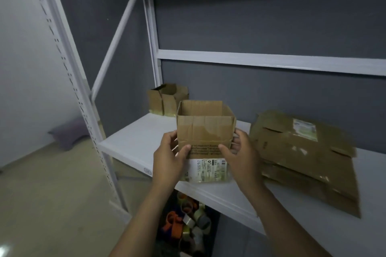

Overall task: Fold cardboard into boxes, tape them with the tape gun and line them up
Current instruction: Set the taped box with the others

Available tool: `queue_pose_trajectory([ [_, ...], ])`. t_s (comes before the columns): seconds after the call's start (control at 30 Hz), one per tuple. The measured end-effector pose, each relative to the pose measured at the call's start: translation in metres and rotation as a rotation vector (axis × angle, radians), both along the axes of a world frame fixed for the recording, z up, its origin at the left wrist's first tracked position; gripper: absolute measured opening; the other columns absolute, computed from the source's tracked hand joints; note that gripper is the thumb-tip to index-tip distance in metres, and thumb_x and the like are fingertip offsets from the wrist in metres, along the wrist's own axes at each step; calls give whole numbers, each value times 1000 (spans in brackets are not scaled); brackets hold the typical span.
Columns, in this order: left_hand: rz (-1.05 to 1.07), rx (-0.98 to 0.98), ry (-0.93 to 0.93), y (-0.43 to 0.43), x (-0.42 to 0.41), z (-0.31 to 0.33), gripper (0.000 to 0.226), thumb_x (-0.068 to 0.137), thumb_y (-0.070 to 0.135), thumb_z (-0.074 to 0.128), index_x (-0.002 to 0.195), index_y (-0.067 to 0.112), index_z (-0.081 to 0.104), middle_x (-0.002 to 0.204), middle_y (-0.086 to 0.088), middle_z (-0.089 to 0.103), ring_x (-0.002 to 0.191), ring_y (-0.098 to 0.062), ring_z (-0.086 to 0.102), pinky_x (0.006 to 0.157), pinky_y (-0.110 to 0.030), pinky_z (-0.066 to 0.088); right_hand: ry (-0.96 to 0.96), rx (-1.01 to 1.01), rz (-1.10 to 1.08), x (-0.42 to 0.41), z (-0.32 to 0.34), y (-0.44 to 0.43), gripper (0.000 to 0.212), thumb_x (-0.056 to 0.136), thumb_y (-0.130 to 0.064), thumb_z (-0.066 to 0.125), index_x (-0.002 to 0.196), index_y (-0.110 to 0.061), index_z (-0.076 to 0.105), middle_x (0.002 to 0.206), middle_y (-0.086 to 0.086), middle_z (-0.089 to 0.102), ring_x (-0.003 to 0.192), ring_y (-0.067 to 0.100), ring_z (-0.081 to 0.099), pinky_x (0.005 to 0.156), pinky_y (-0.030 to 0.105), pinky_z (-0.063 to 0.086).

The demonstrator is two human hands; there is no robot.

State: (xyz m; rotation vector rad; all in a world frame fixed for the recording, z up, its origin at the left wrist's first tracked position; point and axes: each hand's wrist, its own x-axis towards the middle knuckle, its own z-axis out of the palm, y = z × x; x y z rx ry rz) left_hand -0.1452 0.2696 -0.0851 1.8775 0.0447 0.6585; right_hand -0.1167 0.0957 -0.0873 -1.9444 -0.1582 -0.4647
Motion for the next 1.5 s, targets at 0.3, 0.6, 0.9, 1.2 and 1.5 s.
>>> queue_pose_trajectory([
  [0.3, -33, 22, 112, 86, 111, -52, 34, 90, 16, 66, 120, 24, 51, 103, 23, 57, 91, 13, 55, 74, -4, 45, 53, -200, -21, 108, -47, 80, 50, 87, -32, 66, 133, -23, 46, 119, -4, 64, 98, 11, 63, 79, 21, 48],
  [0.6, -149, 103, 165, 135, 269, -57, 34, 91, 24, 65, 119, 28, 45, 110, 17, 58, 94, 4, 55, 72, -1, 44, 66, -164, -55, 251, -63, 126, 54, 88, -28, 67, 136, -21, 42, 125, -1, 61, 103, 14, 63, 82, 25, 52],
  [0.9, -185, 249, 182, 148, 385, -63, 43, 90, 29, 65, 128, 17, 49, 121, 3, 62, 105, -13, 59, 84, -24, 50, 112, -217, -151, 342, -70, 138, 75, 80, -41, 73, 140, -17, 36, 130, 3, 56, 110, 19, 58, 89, 35, 51],
  [1.2, 114, 782, -49, 181, 462, -62, 39, 70, 25, 80, 104, 11, 67, 119, -16, 60, 121, -36, 46, 103, -41, 27, -78, -495, -295, 395, -55, 168, 114, 76, -36, 78, 147, -36, -12, 154, 12, 21, 120, 30, 50, 77, 42, 56],
  [1.5, 131, 1005, 189, 216, 490, -50, 48, 58, 31, 89, 98, 11, 72, 127, -21, 58, 123, -43, 50, 100, -53, 43, 74, -607, -384, 428, -43, 174, 87, 87, -34, 67, 150, -14, 9, 153, 10, 18, 112, 32, 54, 80, 42, 54],
])
